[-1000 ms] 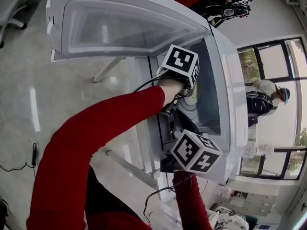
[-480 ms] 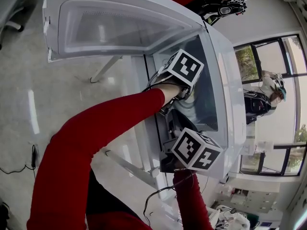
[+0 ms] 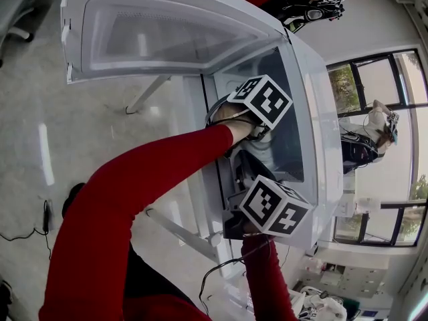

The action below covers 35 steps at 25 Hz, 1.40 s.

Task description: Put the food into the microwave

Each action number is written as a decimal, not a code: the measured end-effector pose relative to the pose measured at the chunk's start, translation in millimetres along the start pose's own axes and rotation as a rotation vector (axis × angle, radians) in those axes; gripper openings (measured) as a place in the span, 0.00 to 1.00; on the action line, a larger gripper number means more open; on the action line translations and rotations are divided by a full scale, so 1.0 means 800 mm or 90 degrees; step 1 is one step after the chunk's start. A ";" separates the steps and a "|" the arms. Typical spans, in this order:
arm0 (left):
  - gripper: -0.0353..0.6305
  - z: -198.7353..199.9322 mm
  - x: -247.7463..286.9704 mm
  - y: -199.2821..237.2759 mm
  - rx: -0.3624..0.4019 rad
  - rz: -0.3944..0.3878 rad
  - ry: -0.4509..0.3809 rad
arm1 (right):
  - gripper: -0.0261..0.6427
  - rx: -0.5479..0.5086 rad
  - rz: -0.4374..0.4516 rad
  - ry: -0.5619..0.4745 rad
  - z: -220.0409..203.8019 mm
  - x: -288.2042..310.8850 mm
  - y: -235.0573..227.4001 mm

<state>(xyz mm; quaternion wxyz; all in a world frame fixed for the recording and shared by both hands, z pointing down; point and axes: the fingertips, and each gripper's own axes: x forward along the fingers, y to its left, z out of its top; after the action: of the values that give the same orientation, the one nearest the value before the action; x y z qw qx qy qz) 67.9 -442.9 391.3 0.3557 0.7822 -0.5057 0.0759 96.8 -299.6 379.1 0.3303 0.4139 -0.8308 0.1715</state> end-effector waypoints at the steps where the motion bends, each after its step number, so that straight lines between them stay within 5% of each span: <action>1: 0.18 0.000 0.001 0.001 0.006 0.005 0.004 | 0.06 0.000 0.001 0.000 0.000 0.000 0.000; 8: 0.18 0.001 0.004 0.001 0.007 -0.016 0.021 | 0.06 0.003 0.004 0.000 0.000 0.000 -0.001; 22: 0.20 -0.001 0.003 0.001 0.101 0.039 0.025 | 0.06 0.004 0.012 -0.005 0.005 -0.003 0.000; 30: 0.21 -0.006 0.001 0.008 0.092 0.054 0.018 | 0.06 0.003 0.018 -0.005 0.006 -0.003 0.002; 35: 0.25 -0.006 0.001 0.013 0.151 0.086 0.005 | 0.06 0.004 0.017 -0.005 0.006 -0.002 0.001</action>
<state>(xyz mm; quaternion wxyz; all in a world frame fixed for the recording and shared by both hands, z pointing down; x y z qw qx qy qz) 60.4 -442.9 399.8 0.2569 0.7829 -0.5430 0.1621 94.8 -301.1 374.5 0.3236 0.4043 -0.8370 0.1767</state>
